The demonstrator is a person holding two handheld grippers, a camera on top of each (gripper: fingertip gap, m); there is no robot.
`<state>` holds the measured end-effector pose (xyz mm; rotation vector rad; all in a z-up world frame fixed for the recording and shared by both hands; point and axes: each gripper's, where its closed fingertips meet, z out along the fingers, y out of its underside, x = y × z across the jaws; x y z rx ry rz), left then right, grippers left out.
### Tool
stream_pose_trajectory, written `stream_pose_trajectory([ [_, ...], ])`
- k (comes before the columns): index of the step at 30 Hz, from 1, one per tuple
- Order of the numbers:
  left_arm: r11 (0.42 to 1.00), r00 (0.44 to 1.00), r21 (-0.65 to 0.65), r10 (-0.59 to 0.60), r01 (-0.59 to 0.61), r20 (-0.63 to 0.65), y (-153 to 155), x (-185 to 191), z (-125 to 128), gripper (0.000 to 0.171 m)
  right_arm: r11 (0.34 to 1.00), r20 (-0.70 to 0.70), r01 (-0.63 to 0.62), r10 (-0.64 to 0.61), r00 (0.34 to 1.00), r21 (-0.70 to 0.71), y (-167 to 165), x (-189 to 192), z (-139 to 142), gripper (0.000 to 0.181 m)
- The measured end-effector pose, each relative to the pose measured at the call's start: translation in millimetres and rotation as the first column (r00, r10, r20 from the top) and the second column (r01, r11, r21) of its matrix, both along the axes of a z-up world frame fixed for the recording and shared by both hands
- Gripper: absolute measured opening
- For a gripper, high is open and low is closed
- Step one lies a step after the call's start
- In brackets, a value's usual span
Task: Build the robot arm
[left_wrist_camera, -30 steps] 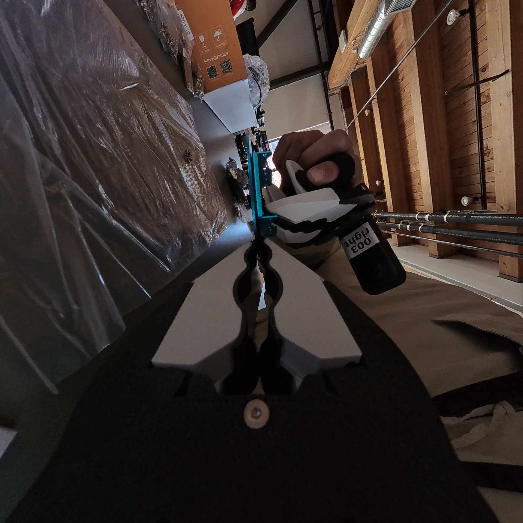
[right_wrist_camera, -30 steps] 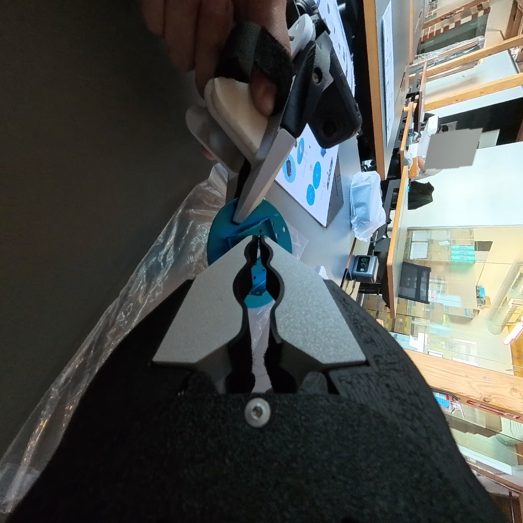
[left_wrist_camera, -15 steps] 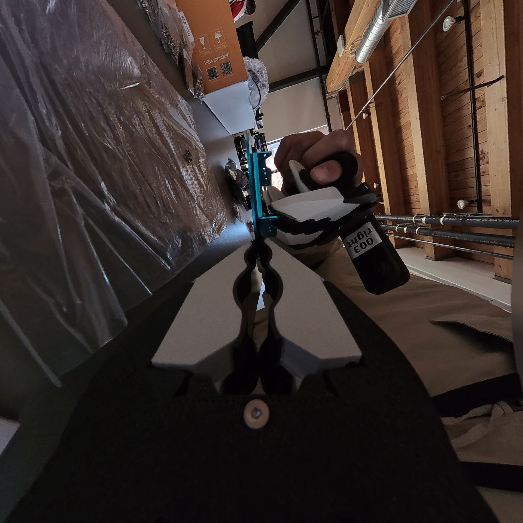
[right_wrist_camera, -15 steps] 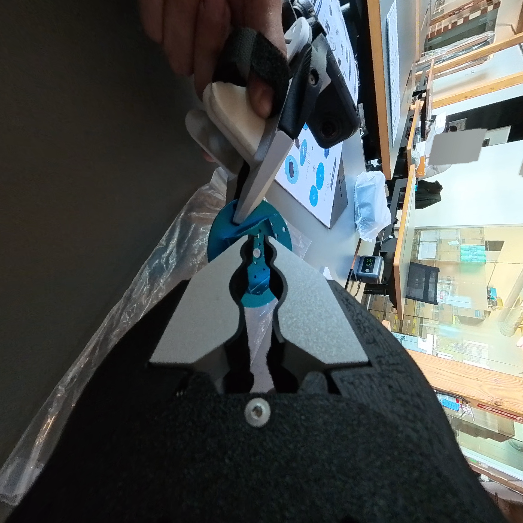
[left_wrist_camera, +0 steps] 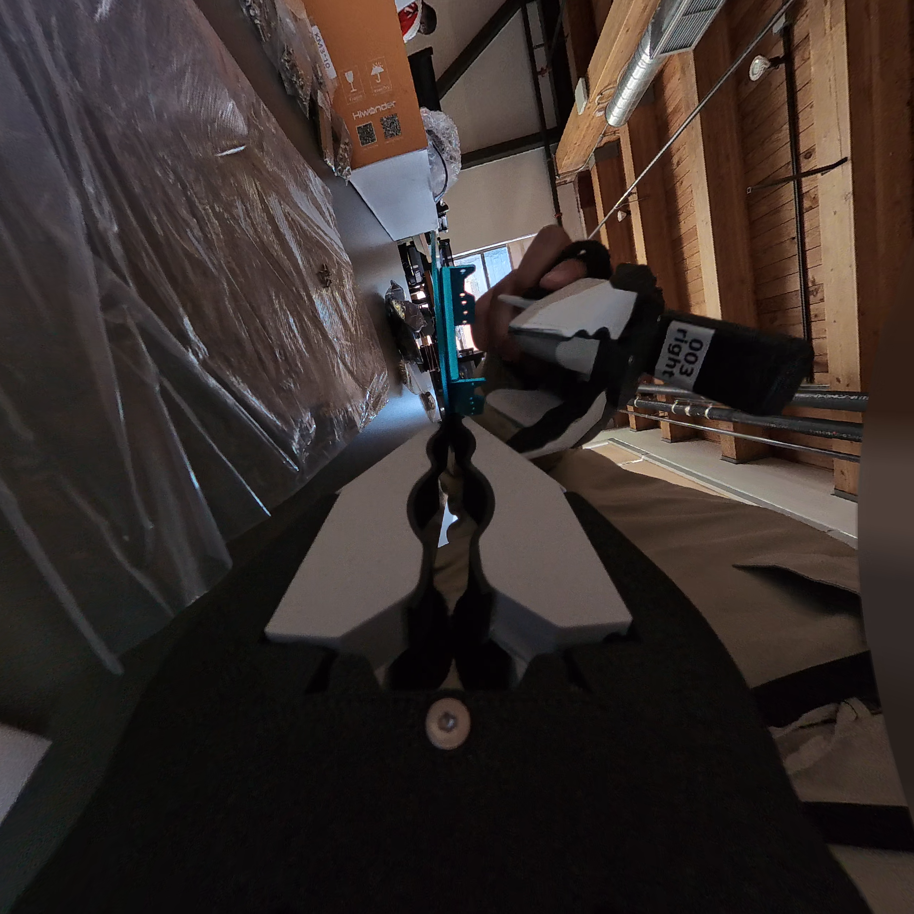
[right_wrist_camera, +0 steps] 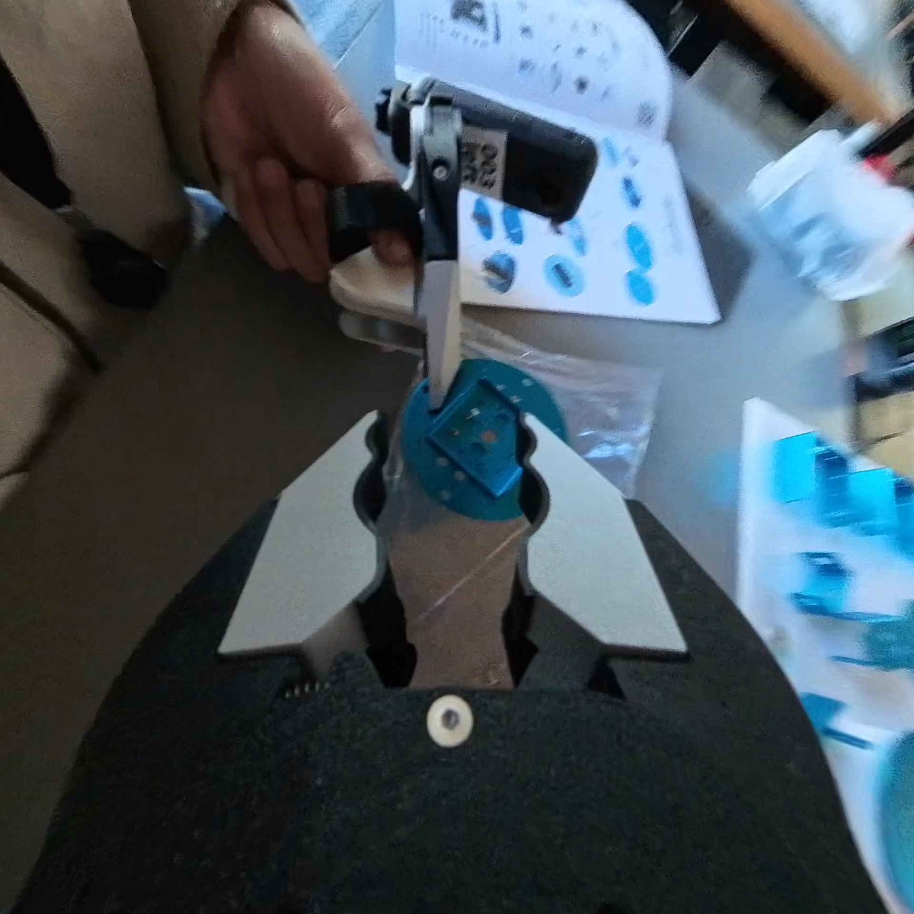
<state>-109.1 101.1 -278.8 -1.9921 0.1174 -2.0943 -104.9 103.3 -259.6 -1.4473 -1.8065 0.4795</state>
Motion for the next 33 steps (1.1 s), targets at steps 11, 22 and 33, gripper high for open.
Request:
stream_pose_trajectory([
  [11,1.0,1.0,-0.013,-0.004,0.004,0.007,0,0,-1,0.0,0.948,0.209,-0.133,0.074,0.975,0.288,-4,-6,-28,0.057],
  [22,1.0,1.0,-0.012,-0.001,0.001,0.005,1,0,-1,0.0,0.94,0.209,-0.147,0.084,0.974,0.307,-5,-6,-29,0.049],
  [33,1.0,1.0,-0.016,-0.002,0.002,0.004,0,0,-1,0.0,0.938,0.21,-0.141,0.075,0.975,0.317,-6,-5,-31,0.051],
])
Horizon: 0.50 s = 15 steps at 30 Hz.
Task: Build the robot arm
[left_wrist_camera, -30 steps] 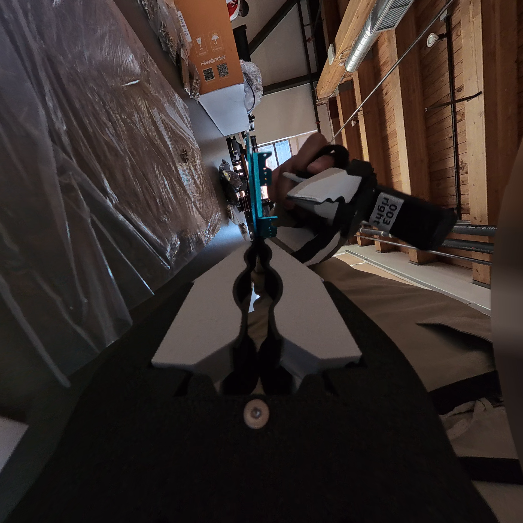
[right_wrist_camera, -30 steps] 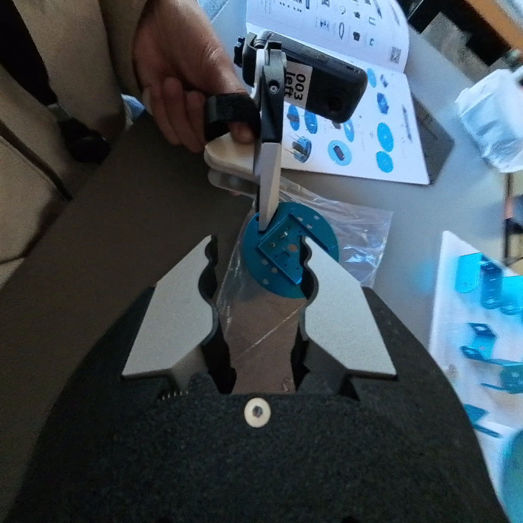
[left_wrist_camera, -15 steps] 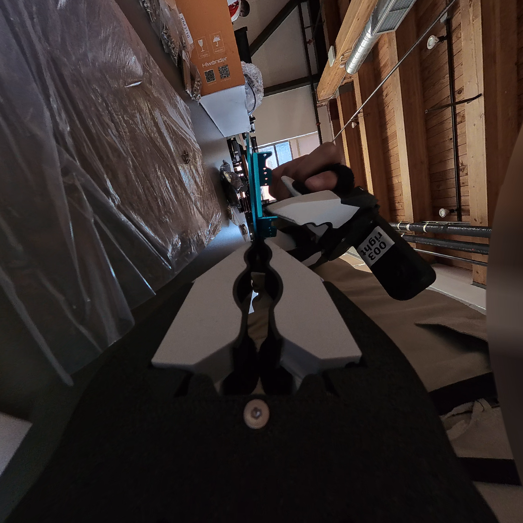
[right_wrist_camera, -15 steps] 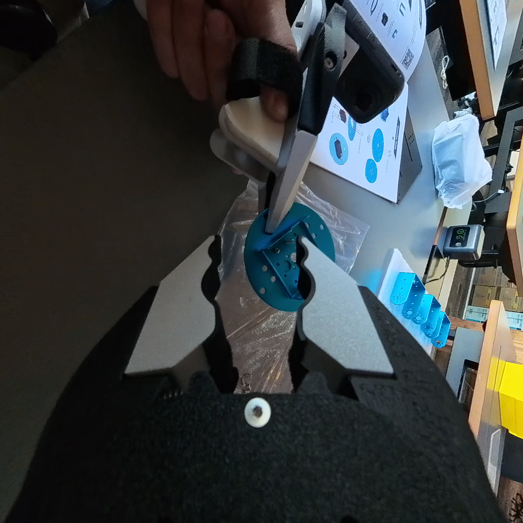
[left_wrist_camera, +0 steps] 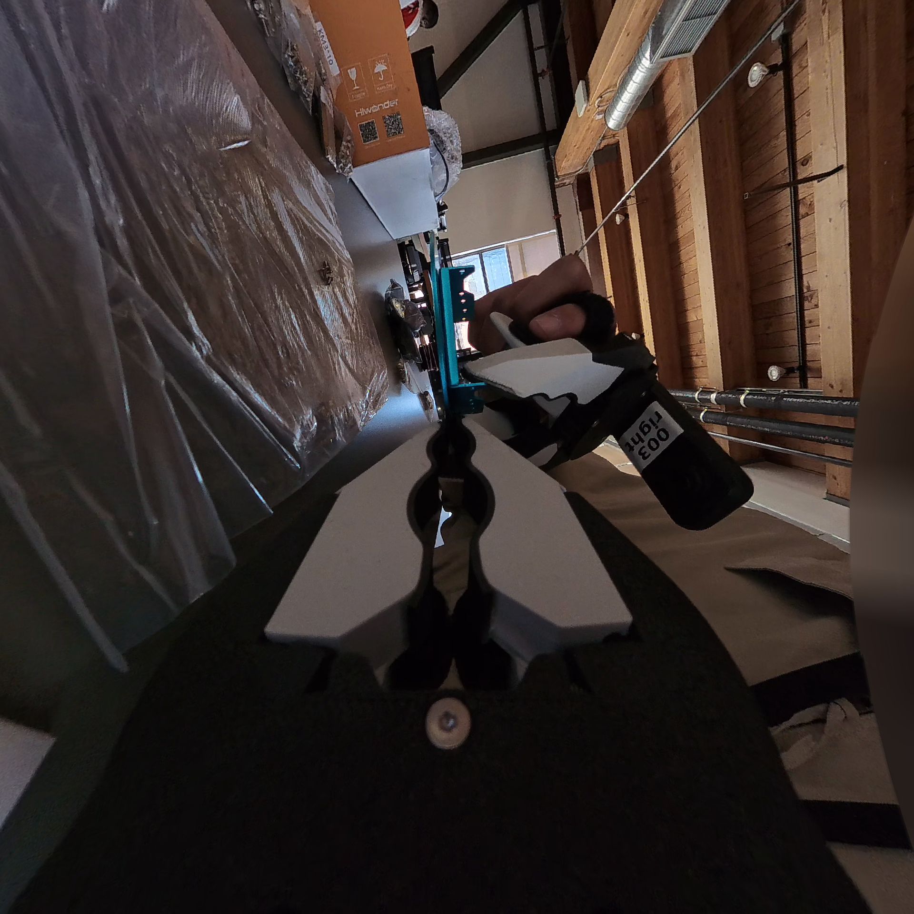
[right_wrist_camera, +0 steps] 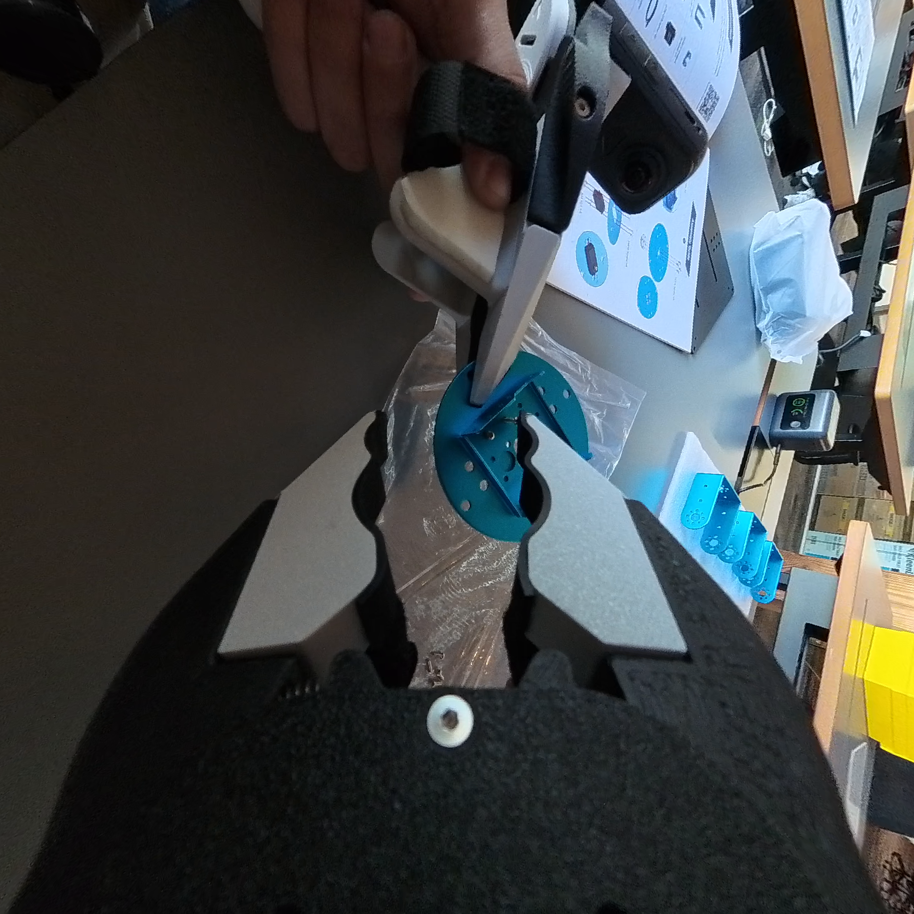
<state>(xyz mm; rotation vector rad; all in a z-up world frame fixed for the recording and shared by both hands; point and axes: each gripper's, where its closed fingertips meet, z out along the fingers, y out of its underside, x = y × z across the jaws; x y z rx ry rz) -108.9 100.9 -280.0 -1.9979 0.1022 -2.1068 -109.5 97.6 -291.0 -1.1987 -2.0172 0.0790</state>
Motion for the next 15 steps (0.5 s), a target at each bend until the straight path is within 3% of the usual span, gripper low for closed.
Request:
stream_pose_trajectory([
  [15,1.0,1.0,-0.001,0.006,-0.006,-0.003,0.7,-0.3,-0.5,0.0,1.0,0.003,0.002,-0.002,1.0,0.022,-2.1,0.7,-4.2,0.05],
])
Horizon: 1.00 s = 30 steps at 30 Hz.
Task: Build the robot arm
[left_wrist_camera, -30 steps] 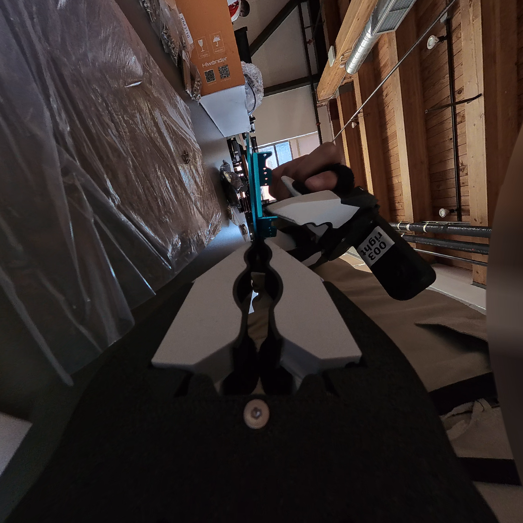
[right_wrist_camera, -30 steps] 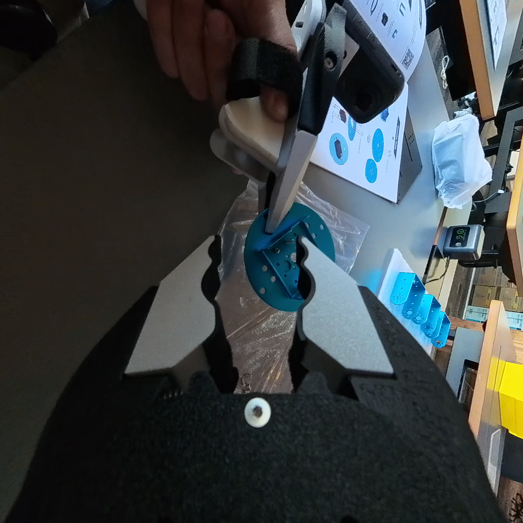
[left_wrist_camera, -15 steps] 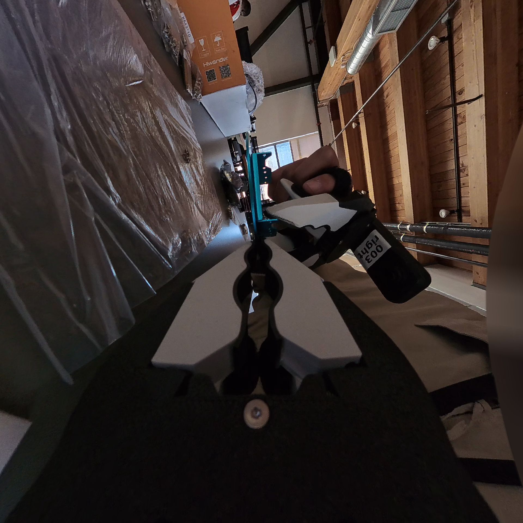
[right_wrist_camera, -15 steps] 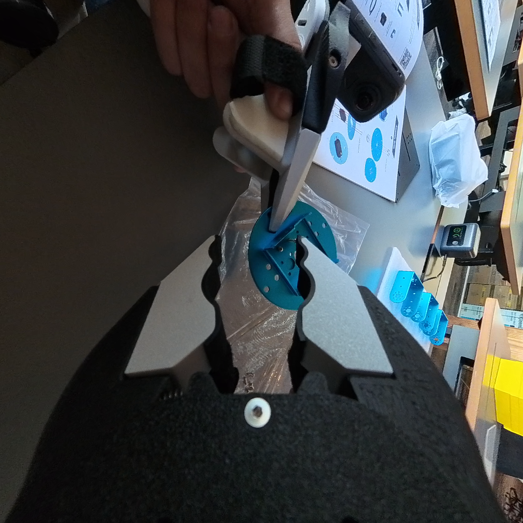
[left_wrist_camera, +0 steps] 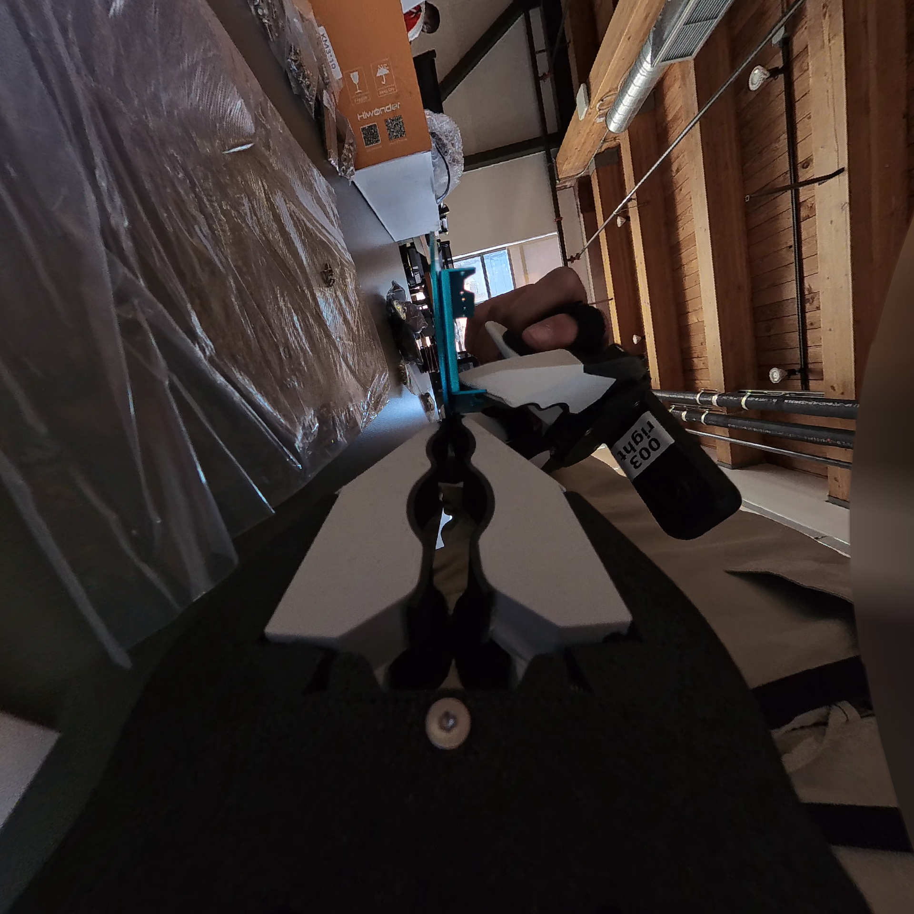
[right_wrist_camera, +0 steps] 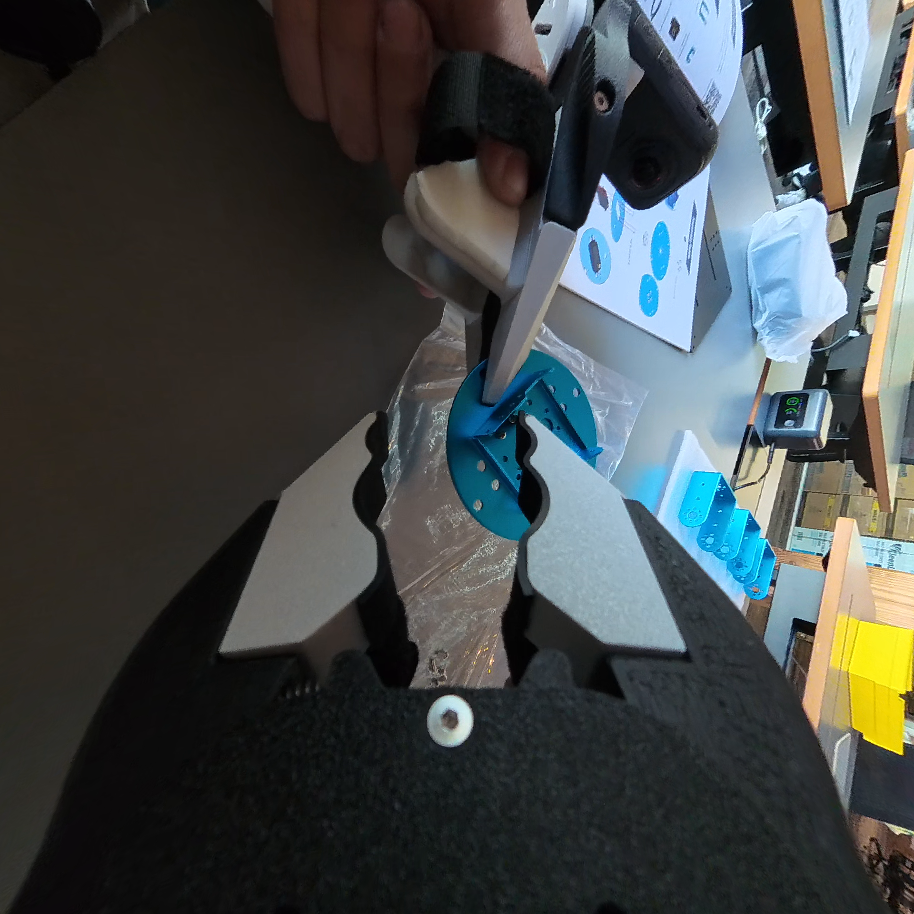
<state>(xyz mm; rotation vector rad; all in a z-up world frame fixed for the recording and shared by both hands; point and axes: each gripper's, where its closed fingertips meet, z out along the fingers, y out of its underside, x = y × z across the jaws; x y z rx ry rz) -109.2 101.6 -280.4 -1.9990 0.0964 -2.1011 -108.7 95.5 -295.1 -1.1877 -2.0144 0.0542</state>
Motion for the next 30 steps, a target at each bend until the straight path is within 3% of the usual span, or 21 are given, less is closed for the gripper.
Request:
stream_pose_trajectory([
  [11,1.0,1.0,-0.002,0.005,-0.005,0.006,1,-1,1,0.0,1.0,-0.044,0.015,-0.016,0.999,-0.017,1,1,10,0.052],
  [25,1.0,1.0,0.01,-0.022,0.022,-0.003,-3,2,1,0.0,0.964,-0.079,0.017,-0.039,0.996,-0.266,-12,-1,7,0.054],
  [30,1.0,1.0,0.006,-0.02,0.02,-0.004,-2,2,0,0.0,0.964,-0.072,0.017,-0.038,0.997,-0.267,-8,0,4,0.053],
])
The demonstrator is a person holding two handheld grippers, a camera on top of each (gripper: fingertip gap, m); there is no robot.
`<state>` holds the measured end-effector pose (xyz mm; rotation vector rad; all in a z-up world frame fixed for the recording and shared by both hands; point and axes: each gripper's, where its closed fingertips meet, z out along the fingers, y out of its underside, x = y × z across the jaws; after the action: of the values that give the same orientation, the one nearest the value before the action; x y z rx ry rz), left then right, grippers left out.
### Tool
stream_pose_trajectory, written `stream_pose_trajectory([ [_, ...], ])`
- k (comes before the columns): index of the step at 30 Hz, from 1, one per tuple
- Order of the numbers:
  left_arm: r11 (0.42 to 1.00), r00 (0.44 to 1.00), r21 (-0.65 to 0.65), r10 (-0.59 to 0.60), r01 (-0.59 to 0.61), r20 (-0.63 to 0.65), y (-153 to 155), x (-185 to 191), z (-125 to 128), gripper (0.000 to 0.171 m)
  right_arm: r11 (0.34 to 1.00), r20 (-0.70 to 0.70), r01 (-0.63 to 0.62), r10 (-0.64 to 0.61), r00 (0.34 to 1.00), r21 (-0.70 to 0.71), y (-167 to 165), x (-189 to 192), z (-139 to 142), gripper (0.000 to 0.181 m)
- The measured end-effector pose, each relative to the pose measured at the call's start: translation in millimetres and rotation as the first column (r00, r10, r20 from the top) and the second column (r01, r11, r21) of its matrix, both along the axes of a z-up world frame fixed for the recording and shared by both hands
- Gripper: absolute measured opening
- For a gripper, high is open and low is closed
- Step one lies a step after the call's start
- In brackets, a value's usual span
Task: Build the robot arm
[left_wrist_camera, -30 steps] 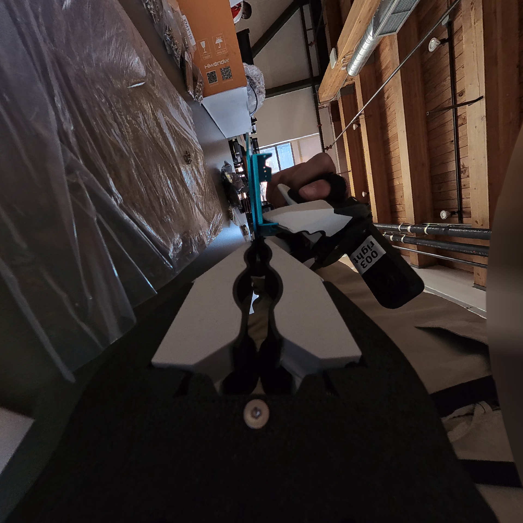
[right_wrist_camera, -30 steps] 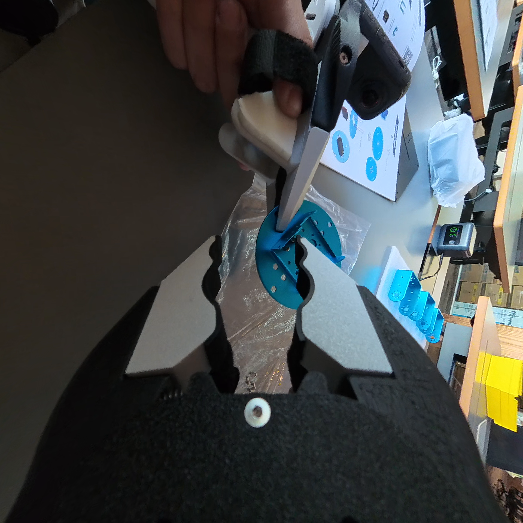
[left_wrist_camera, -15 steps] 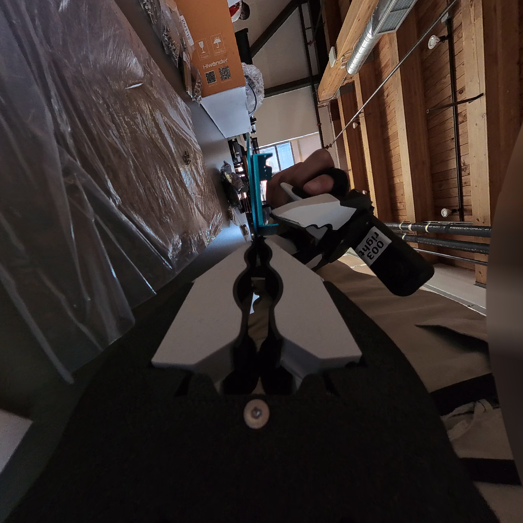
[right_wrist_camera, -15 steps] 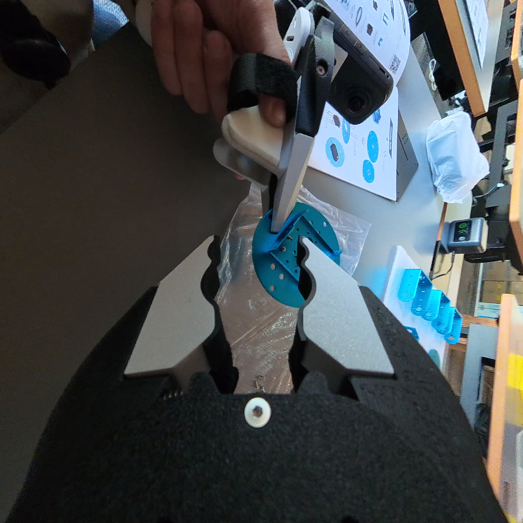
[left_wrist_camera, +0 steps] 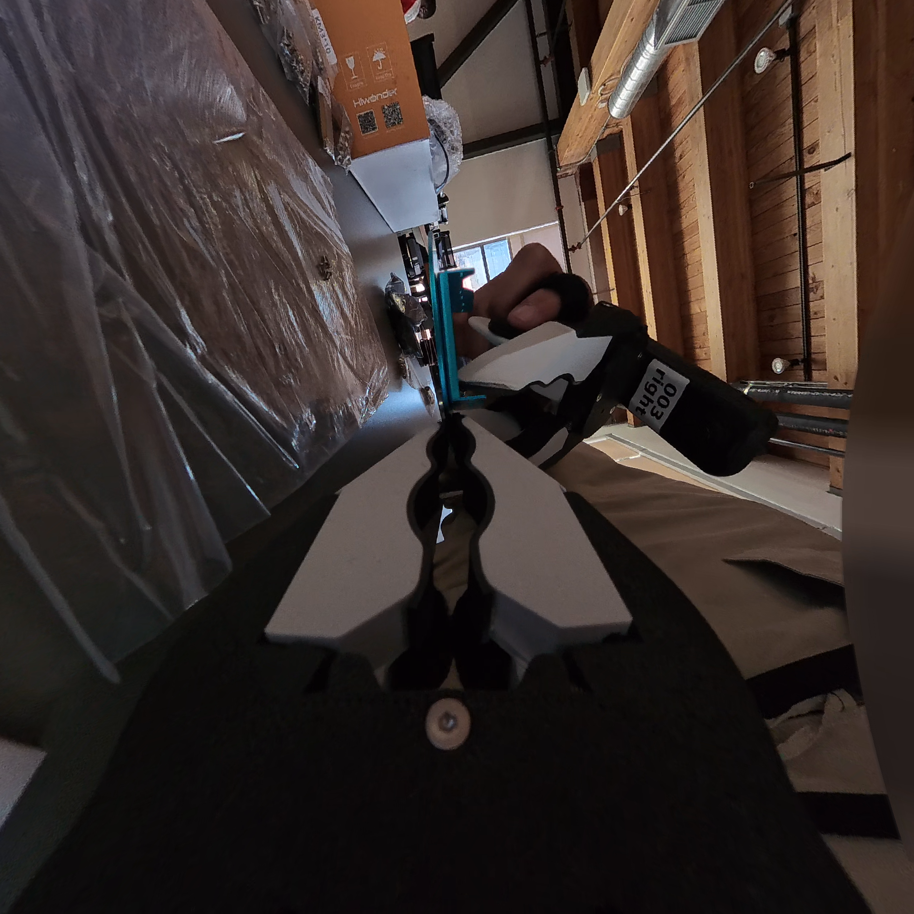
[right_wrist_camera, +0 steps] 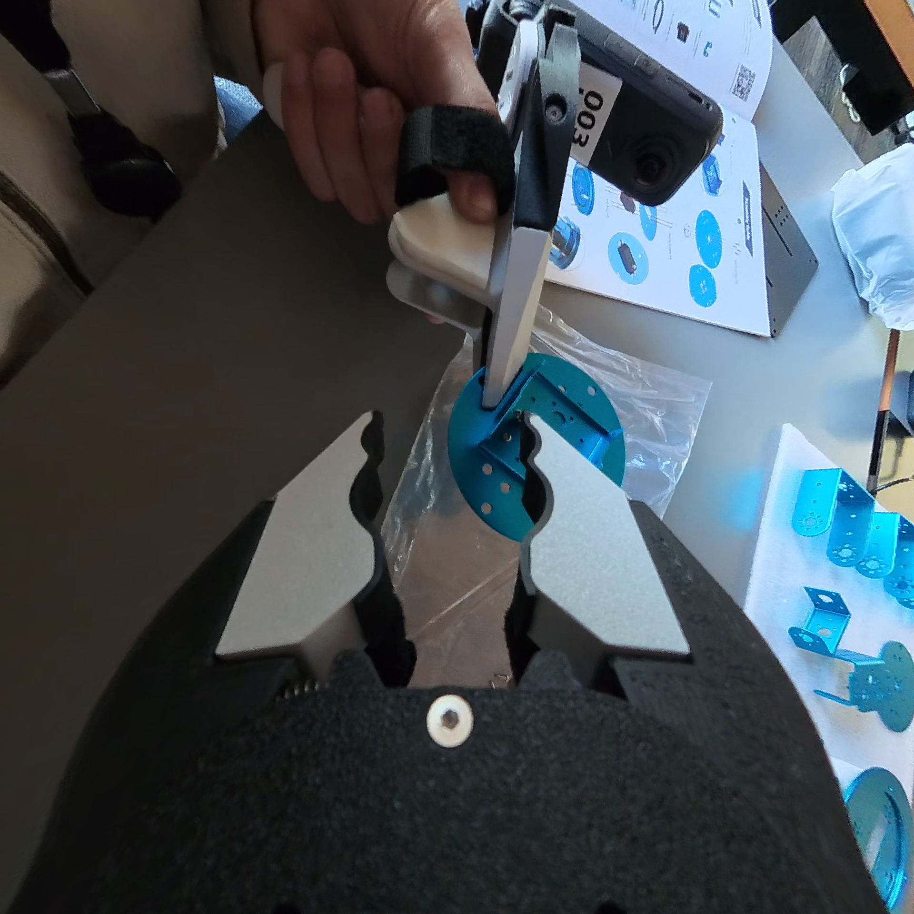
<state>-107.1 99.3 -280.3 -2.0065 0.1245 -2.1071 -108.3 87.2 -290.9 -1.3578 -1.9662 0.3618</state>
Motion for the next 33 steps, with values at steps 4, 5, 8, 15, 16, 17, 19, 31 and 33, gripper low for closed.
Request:
stream_pose_trajectory([
  [4,1.0,1.0,0.0,0.004,-0.004,0.005,1,-1,1,0.0,1.0,-0.016,0.002,-0.003,1.0,-0.027,-1,-1,2,0.054],
  [5,1.0,1.0,0.0,0.004,-0.004,0.004,1,-1,0,0.0,1.0,-0.012,0.003,-0.003,1.0,-0.027,-1,-1,1,0.054],
  [8,1.0,1.0,-0.003,0.005,-0.005,0.009,1,-1,1,0.0,1.0,-0.02,-0.001,0.001,1.0,-0.008,-1,-2,2,0.054],
  [15,1.0,1.0,-0.001,0.009,-0.009,0.008,1,-1,1,0.0,1.0,-0.059,-0.004,0.003,0.998,-0.007,-4,-3,12,0.052],
  [16,1.0,1.0,0.001,0.008,-0.008,0.007,1,-1,1,0.0,1.0,-0.062,-0.003,0.002,0.998,-0.018,-5,-3,12,0.052],
  [17,1.0,1.0,0.002,0.007,-0.007,0.008,1,-1,1,0.0,1.0,-0.059,-0.001,-0.001,0.998,-0.028,-5,-3,11,0.052],
  [19,1.0,1.0,0.005,0.004,-0.004,0.008,0,-1,1,0.0,0.999,-0.048,0.0,-0.001,0.999,-0.034,-5,-2,8,0.053],
  [31,1.0,1.0,0.002,0.006,-0.006,0.004,0,-1,1,0.0,1.0,-0.026,0.02,-0.021,0.999,-0.023,2,0,2,0.055],
  [33,1.0,1.0,0.002,0.007,-0.007,0.005,1,-1,1,0.0,1.0,-0.024,0.019,-0.02,1.0,-0.019,1,0,1,0.056],
])
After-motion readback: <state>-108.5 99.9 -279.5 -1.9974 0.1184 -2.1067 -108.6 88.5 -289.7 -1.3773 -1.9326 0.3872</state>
